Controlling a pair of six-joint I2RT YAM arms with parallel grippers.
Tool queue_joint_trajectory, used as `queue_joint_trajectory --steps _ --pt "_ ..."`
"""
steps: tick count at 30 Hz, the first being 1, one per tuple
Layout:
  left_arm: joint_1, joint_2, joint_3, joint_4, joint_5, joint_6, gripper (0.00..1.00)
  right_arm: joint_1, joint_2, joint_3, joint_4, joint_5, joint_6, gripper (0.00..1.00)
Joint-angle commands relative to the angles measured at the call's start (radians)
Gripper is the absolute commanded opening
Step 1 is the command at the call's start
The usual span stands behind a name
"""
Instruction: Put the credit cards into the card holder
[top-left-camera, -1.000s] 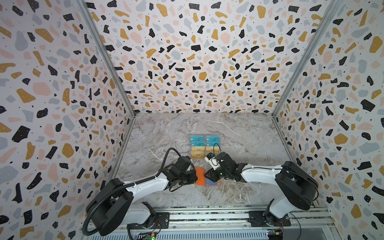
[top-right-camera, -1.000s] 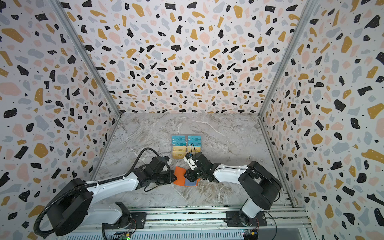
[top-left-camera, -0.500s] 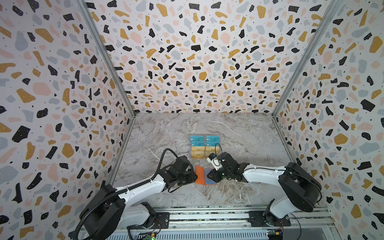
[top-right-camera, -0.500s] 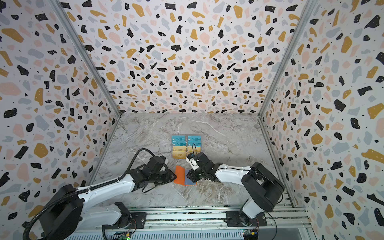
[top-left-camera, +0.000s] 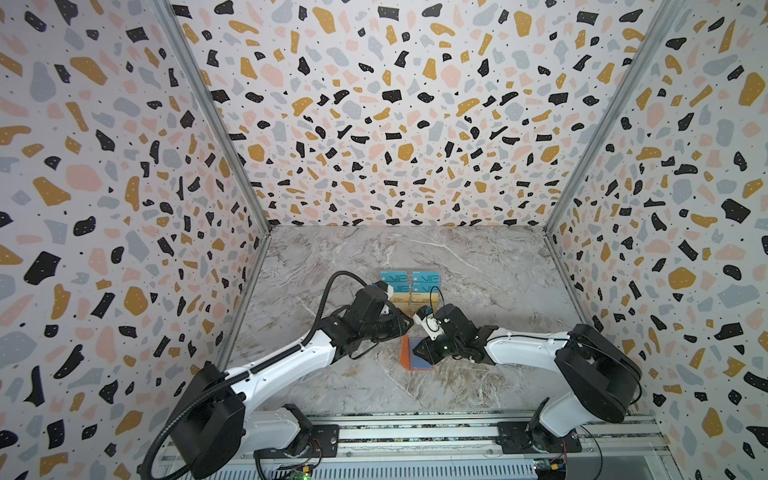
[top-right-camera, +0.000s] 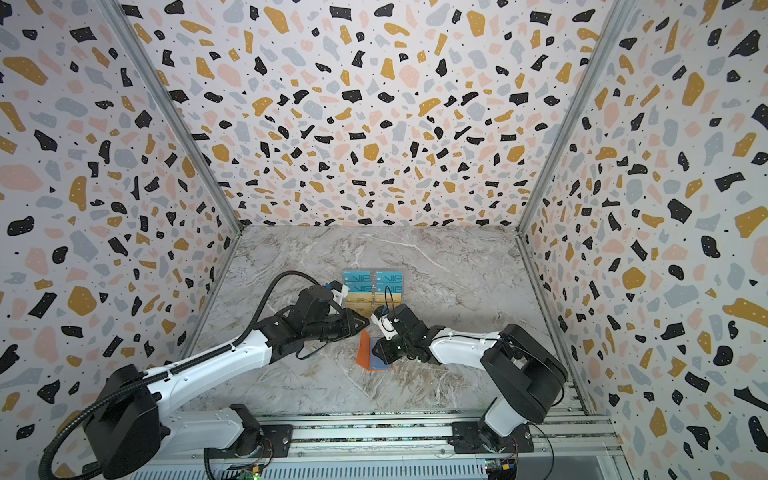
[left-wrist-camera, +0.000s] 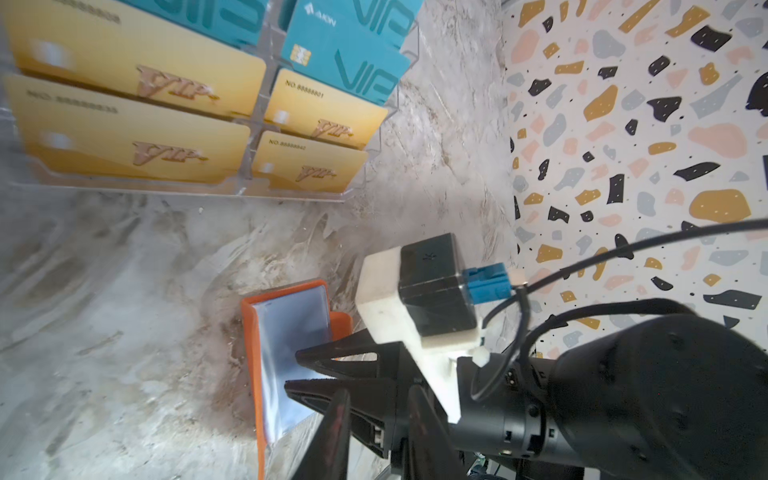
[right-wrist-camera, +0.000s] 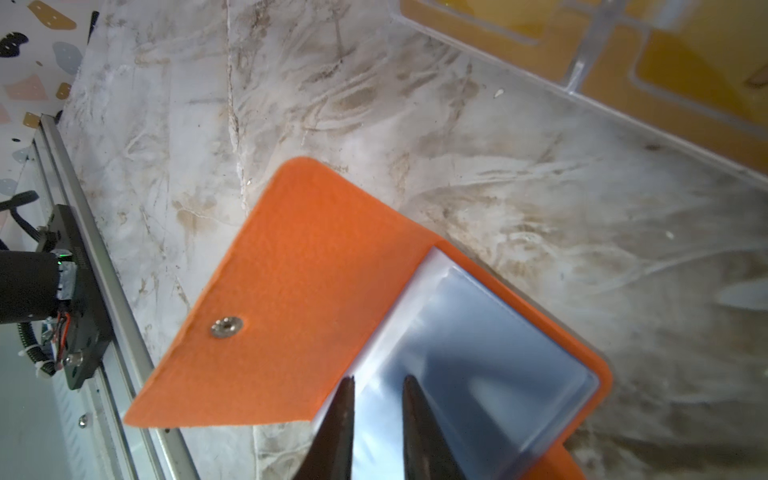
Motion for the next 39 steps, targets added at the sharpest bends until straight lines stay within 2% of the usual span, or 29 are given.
queue_joint_trajectory --steps 1,7,14,18,24,33,39 --pt "-0.009 0.037 -0.031 0.085 0.075 -0.010 0.25 -0.004 -0.030 -0.010 0.017 -0.012 0.017 0.24" --pt "-0.009 0.081 -0.073 0.075 0.079 0.016 0.23 -0.020 -0.057 -0.039 0.016 -0.014 0.028 0.24" --pt "-0.009 0.109 -0.083 -0.058 -0.021 0.105 0.16 -0.029 -0.069 -0.055 -0.002 -0.006 0.024 0.24" --pt "-0.015 0.124 -0.090 -0.060 -0.030 0.130 0.14 -0.029 -0.069 -0.063 -0.017 0.018 0.022 0.22" --pt "-0.020 0.173 -0.105 -0.091 -0.072 0.213 0.00 -0.029 -0.049 -0.058 -0.037 0.045 0.012 0.19" --pt "-0.023 0.223 -0.155 -0.058 -0.091 0.255 0.00 -0.029 -0.025 -0.055 -0.044 0.065 0.010 0.16" --pt "-0.034 0.225 -0.141 -0.017 -0.064 0.273 0.00 -0.029 -0.011 -0.052 -0.050 0.070 0.002 0.16"
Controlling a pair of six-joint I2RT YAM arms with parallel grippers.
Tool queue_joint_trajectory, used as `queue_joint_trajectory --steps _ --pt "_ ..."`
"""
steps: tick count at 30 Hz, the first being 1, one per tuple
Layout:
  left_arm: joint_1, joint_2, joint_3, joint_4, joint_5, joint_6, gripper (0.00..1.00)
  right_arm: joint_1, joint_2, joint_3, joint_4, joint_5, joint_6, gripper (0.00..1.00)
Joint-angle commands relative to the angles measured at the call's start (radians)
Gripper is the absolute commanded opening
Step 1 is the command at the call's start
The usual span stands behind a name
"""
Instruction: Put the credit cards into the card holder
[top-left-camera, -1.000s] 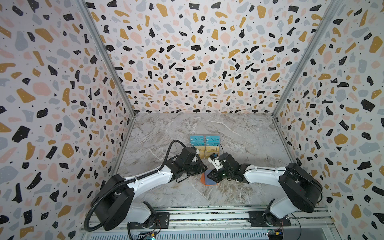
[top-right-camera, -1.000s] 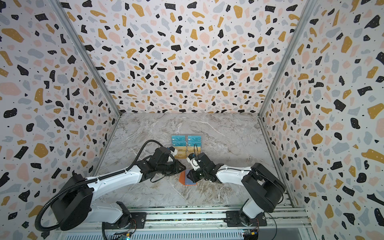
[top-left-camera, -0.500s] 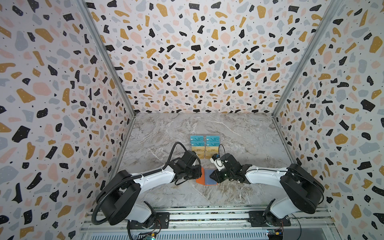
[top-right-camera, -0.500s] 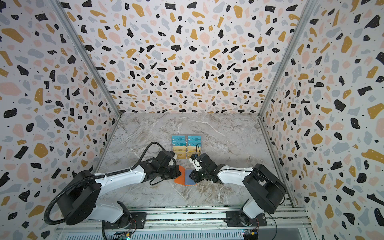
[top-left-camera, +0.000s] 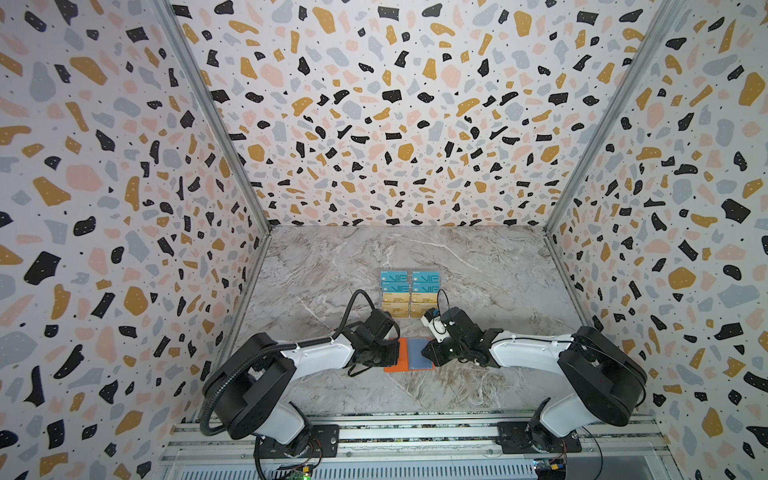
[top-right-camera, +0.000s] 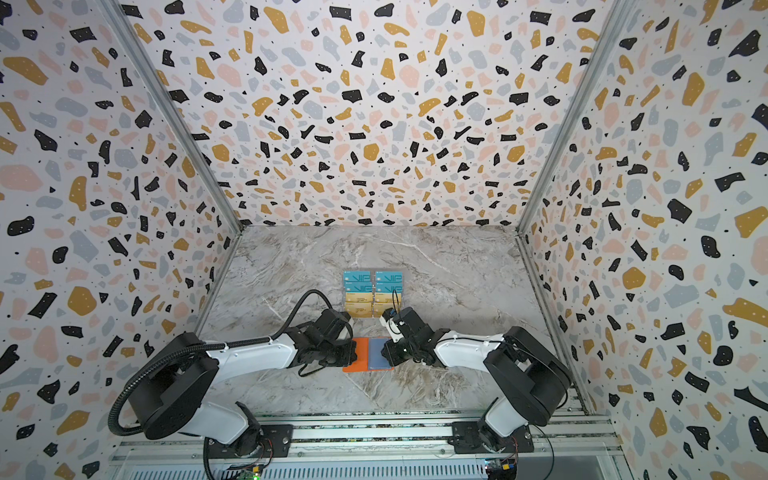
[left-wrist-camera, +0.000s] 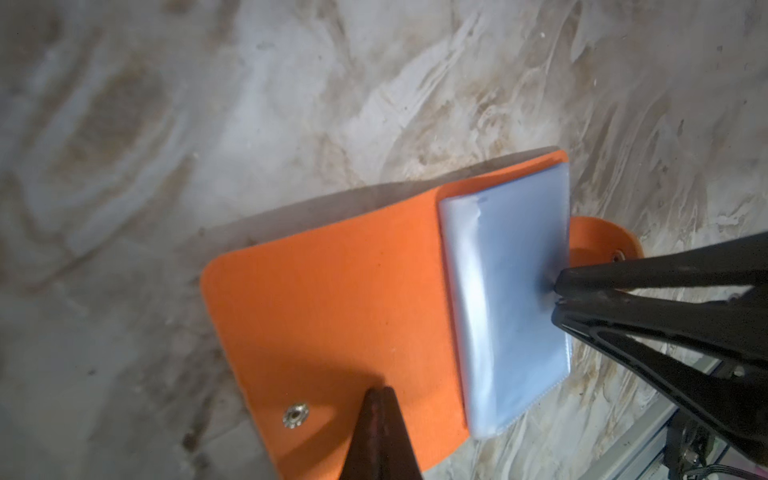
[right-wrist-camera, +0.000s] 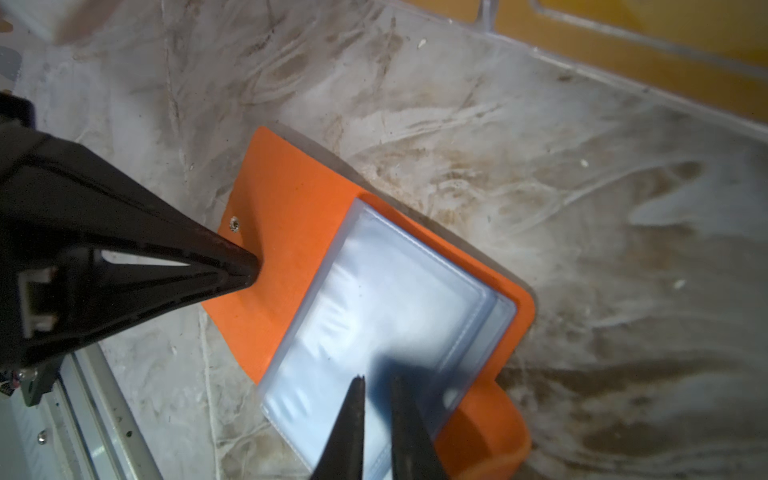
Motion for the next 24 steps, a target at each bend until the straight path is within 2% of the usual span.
queue_joint_trajectory --steps 1,7,12,17,24 --pt "-0.009 0.012 -0.003 0.039 0.015 0.029 0.00 -0.002 0.014 0.008 -0.034 0.018 -0.015 0.16" --pt "0.002 0.008 0.030 0.095 0.050 0.035 0.02 -0.002 0.024 0.012 -0.039 0.017 -0.015 0.16" --pt "0.033 0.016 0.009 0.193 0.116 0.004 0.09 -0.002 0.018 0.012 -0.045 0.022 -0.017 0.16" --pt "0.051 0.030 -0.016 0.302 0.174 -0.035 0.21 -0.002 0.024 0.018 -0.051 0.022 -0.020 0.16" --pt "0.057 0.084 -0.038 0.364 0.211 -0.071 0.28 -0.002 0.020 0.023 -0.054 0.024 -0.021 0.16"
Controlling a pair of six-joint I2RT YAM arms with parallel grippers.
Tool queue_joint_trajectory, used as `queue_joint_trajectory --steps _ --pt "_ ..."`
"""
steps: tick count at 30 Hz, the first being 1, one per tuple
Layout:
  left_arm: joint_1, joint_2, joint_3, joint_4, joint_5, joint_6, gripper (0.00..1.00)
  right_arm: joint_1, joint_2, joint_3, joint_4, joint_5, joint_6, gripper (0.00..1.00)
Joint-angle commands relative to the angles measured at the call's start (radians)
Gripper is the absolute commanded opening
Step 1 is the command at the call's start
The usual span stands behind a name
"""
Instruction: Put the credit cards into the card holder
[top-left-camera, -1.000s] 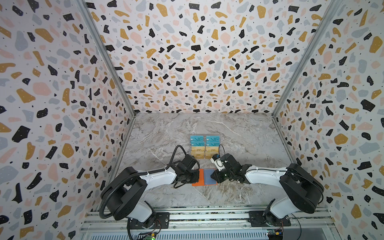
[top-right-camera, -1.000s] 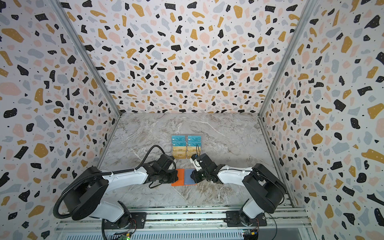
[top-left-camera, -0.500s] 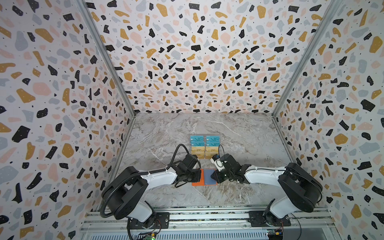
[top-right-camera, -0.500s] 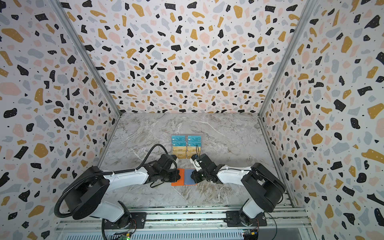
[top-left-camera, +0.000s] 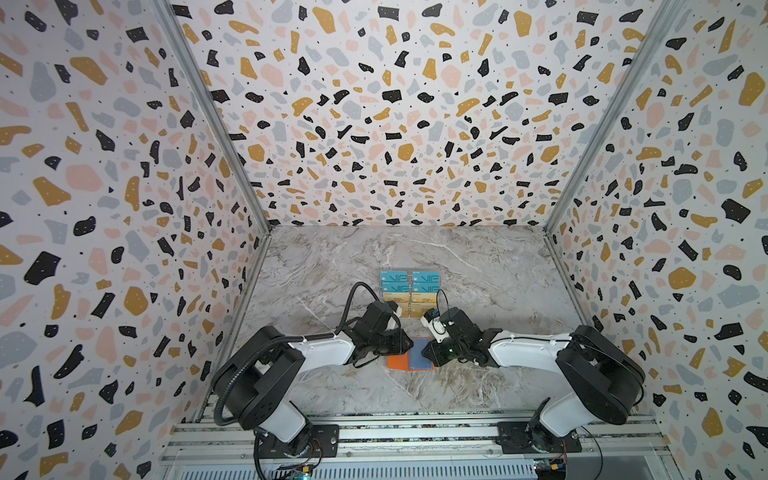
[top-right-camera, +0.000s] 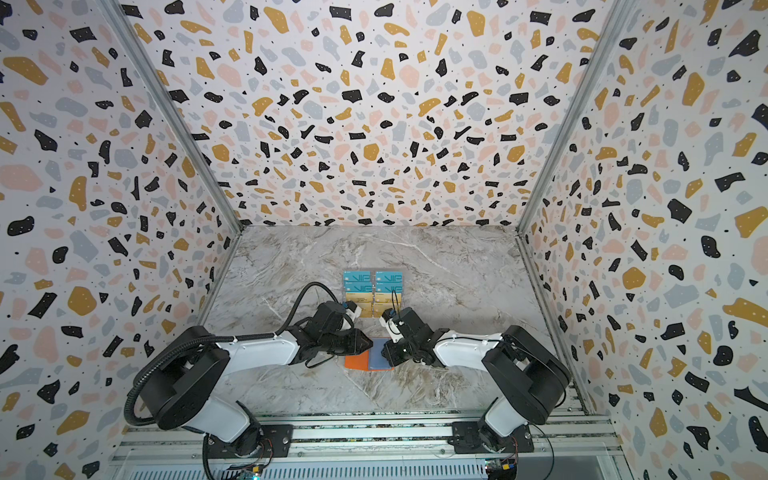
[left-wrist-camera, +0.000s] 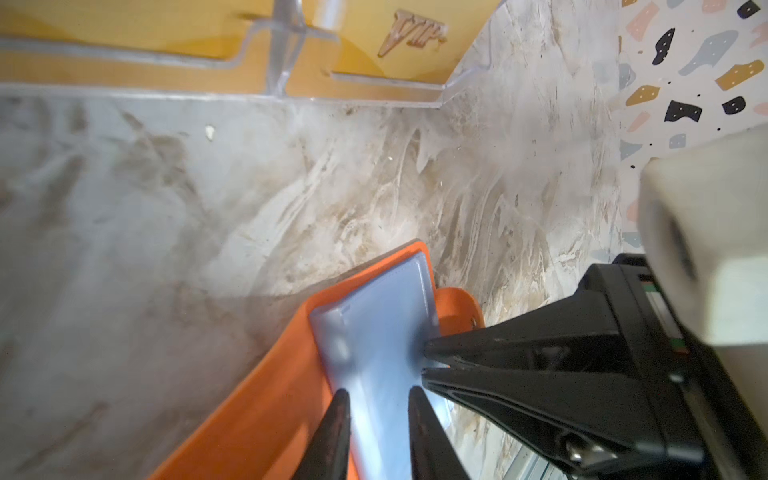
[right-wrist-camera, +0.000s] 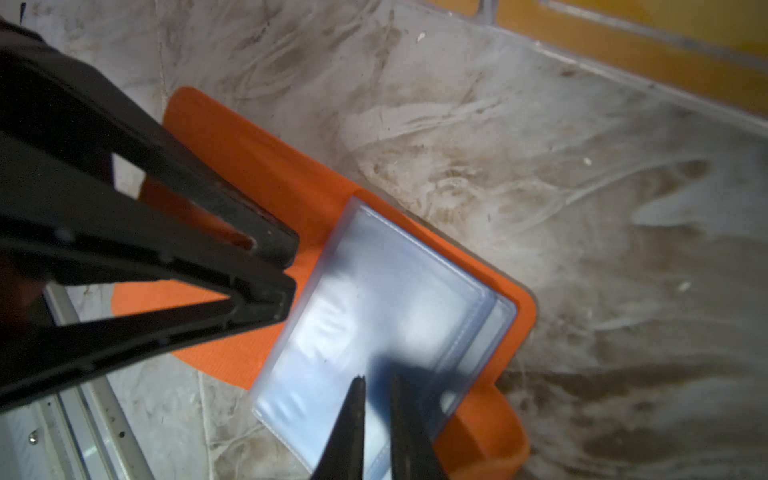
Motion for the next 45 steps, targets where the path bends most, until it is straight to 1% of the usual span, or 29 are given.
queue_joint_trajectory --steps 1,7,10,17,20,23,25,29,34,41,45 --pt "0.009 0.024 -0.027 0.085 0.048 -0.032 0.29 -0.002 0.011 0.021 -0.054 0.023 -0.012 0.16" --pt "0.011 0.052 -0.038 0.116 0.059 -0.052 0.29 -0.002 0.007 0.019 -0.057 0.023 -0.013 0.16" --pt "0.012 0.065 -0.053 0.159 0.077 -0.076 0.29 -0.002 0.009 0.021 -0.054 0.022 -0.015 0.16" --pt "0.012 0.069 -0.070 0.200 0.095 -0.102 0.30 -0.002 0.011 0.014 -0.049 0.020 -0.012 0.16" --pt "0.014 0.045 -0.078 0.188 0.080 -0.105 0.29 -0.002 0.012 0.013 -0.051 0.021 -0.012 0.16" --pt "0.015 -0.002 -0.073 0.131 0.036 -0.085 0.29 -0.002 0.007 0.010 -0.050 0.022 -0.010 0.16" --pt "0.015 -0.030 -0.069 0.115 0.026 -0.079 0.30 -0.002 0.007 0.009 -0.047 0.022 -0.009 0.16" --pt "0.015 -0.024 -0.051 0.122 0.070 -0.074 0.31 -0.003 0.015 0.010 -0.043 0.017 -0.008 0.16" --pt "0.014 0.010 -0.038 0.117 0.085 -0.058 0.31 -0.002 0.012 0.012 -0.042 0.017 -0.007 0.16" --pt "0.014 0.048 -0.038 0.159 0.125 -0.072 0.32 -0.002 0.012 0.010 -0.043 0.020 -0.005 0.16" --pt "0.014 0.063 -0.042 0.170 0.130 -0.078 0.32 -0.002 0.014 0.012 -0.041 0.020 -0.006 0.16"
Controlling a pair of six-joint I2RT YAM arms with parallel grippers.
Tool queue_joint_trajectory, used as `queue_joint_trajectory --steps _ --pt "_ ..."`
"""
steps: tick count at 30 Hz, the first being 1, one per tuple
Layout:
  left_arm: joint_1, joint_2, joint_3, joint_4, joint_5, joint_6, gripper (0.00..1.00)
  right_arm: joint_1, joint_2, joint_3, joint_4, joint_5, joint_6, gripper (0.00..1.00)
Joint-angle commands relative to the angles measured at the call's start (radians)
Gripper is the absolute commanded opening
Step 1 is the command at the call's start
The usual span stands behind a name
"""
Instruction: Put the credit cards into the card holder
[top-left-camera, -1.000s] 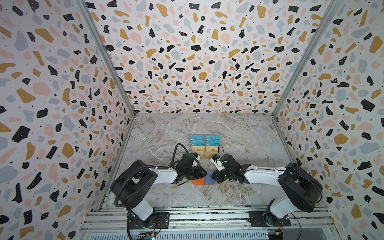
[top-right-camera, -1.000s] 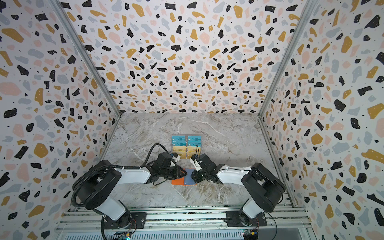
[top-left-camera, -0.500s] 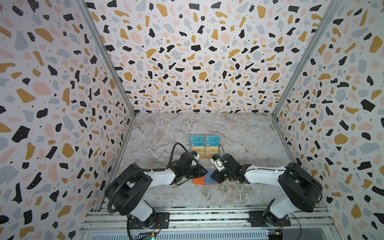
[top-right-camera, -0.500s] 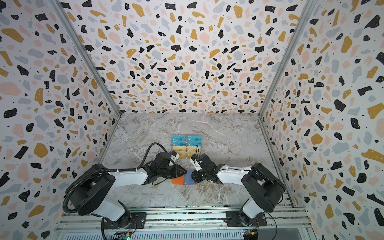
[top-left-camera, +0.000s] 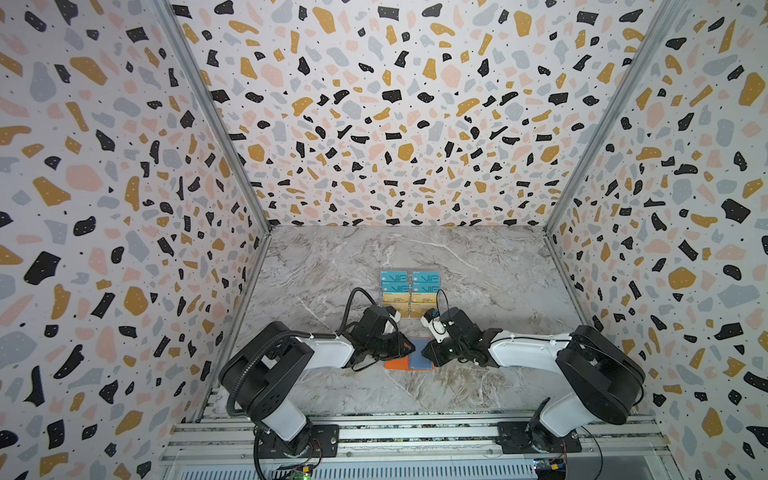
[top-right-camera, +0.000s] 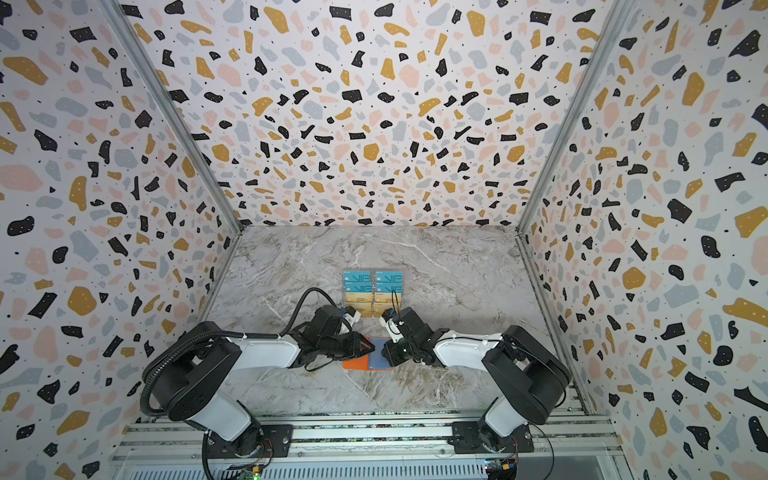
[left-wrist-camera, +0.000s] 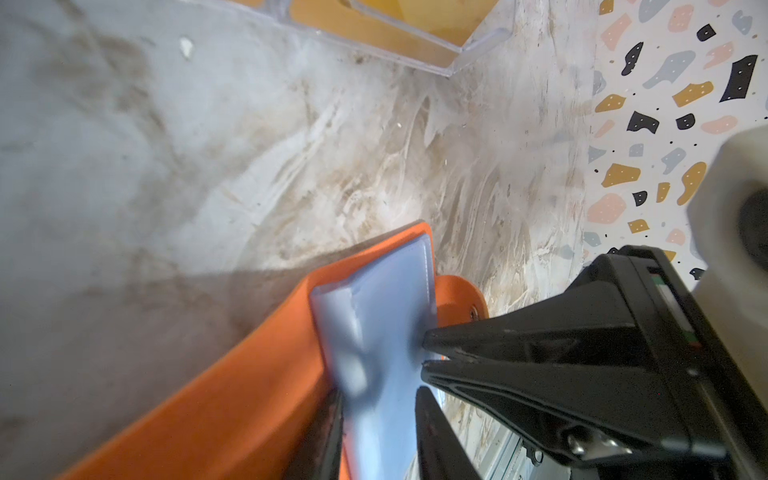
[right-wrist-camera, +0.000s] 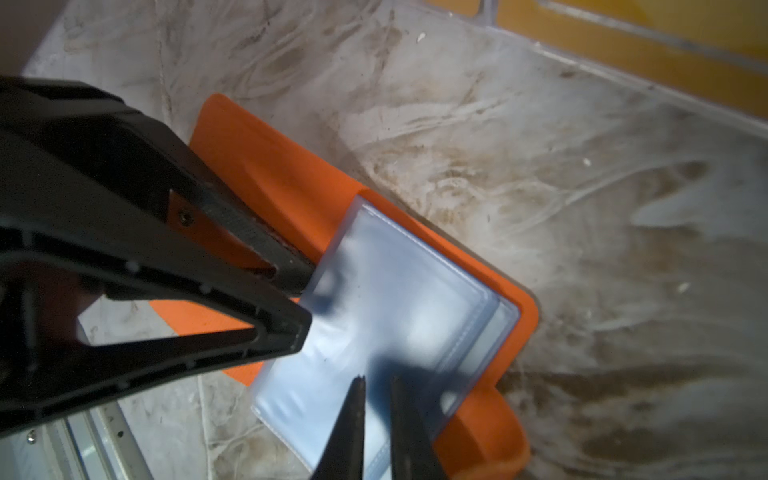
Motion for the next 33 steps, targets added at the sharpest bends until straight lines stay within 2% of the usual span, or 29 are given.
queue_joint_trajectory --steps 1,8,17,33 --pt "-0.003 0.021 0.014 0.044 0.038 0.000 0.32 -0.002 0.015 0.013 -0.043 0.019 -0.003 0.16" --pt "-0.003 -0.005 0.023 0.019 0.011 0.004 0.28 -0.002 0.013 0.010 -0.044 0.020 -0.005 0.16" --pt "-0.004 -0.082 0.014 0.001 -0.027 0.012 0.29 -0.003 0.016 0.009 -0.037 0.014 -0.004 0.16" --pt "-0.021 0.023 0.017 0.046 0.012 -0.005 0.30 -0.002 0.011 0.007 -0.035 0.013 -0.002 0.16"
